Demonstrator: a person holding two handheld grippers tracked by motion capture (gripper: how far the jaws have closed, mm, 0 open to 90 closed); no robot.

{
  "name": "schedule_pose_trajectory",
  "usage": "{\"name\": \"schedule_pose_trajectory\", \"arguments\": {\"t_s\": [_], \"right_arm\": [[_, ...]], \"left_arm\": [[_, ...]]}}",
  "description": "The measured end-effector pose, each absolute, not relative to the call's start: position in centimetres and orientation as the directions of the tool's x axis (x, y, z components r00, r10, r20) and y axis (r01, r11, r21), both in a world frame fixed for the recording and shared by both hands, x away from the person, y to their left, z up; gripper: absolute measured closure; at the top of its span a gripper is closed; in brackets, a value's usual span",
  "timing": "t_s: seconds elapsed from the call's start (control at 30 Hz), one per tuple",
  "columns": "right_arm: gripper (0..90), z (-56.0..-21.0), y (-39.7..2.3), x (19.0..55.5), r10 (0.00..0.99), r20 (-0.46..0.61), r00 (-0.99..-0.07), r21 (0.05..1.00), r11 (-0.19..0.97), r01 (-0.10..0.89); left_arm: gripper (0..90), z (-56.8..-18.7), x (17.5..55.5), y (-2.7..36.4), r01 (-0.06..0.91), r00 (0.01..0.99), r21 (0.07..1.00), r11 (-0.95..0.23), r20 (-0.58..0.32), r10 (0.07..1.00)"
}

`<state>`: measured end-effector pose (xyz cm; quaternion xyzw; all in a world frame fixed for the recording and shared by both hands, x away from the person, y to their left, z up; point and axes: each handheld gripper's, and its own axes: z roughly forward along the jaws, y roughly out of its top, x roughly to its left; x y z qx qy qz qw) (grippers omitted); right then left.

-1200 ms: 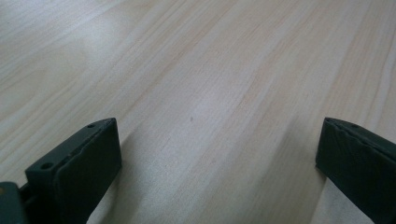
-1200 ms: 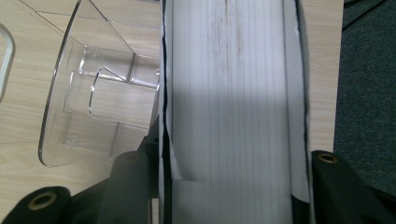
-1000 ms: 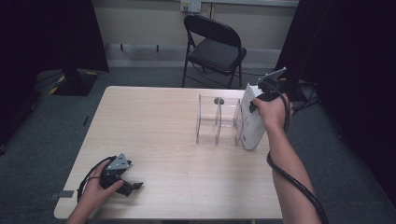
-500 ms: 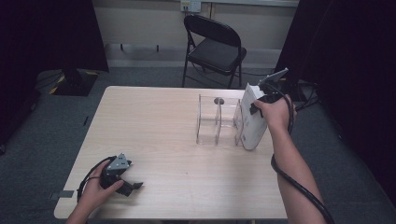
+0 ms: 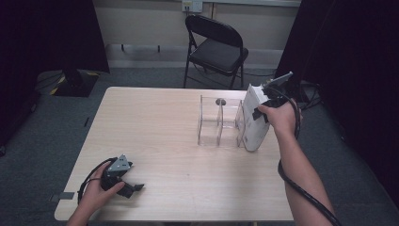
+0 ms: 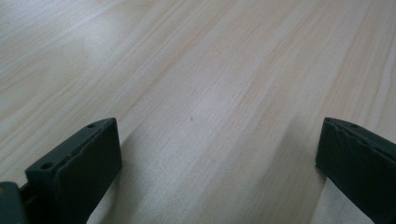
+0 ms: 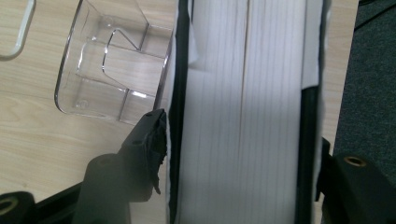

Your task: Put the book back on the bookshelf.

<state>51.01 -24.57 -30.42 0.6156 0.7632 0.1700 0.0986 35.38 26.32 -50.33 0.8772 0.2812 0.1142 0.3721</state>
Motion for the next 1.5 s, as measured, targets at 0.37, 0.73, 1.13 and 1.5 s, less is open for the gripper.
{"name": "schedule_pose_trajectory", "arguments": {"t_s": [0.37,0.73,1.13,1.5], "right_arm": [[38.3,-30.5,-25.0,50.2,0.967,0.075,-0.245,0.372,0.201,0.906],[36.2,-30.6,-25.2,49.5,0.963,0.082,-0.258,0.377,0.21,0.902],[33.6,-30.8,-25.5,48.8,0.958,0.094,-0.271,0.379,0.218,0.899],[29.0,-30.8,-25.9,48.1,0.952,0.103,-0.289,0.389,0.229,0.893]], "left_arm": [[0.0,-50.3,35.4,26.3,0.408,0.817,0.717,-0.565,-0.01,0.577],[0.0,-50.4,35.4,26.3,0.409,0.816,0.721,-0.56,-0.014,0.578],[0.0,-50.4,35.4,26.3,0.409,0.816,0.721,-0.56,-0.014,0.578],[0.0,-50.3,35.4,26.3,0.408,0.817,0.716,-0.566,-0.01,0.576]]}}
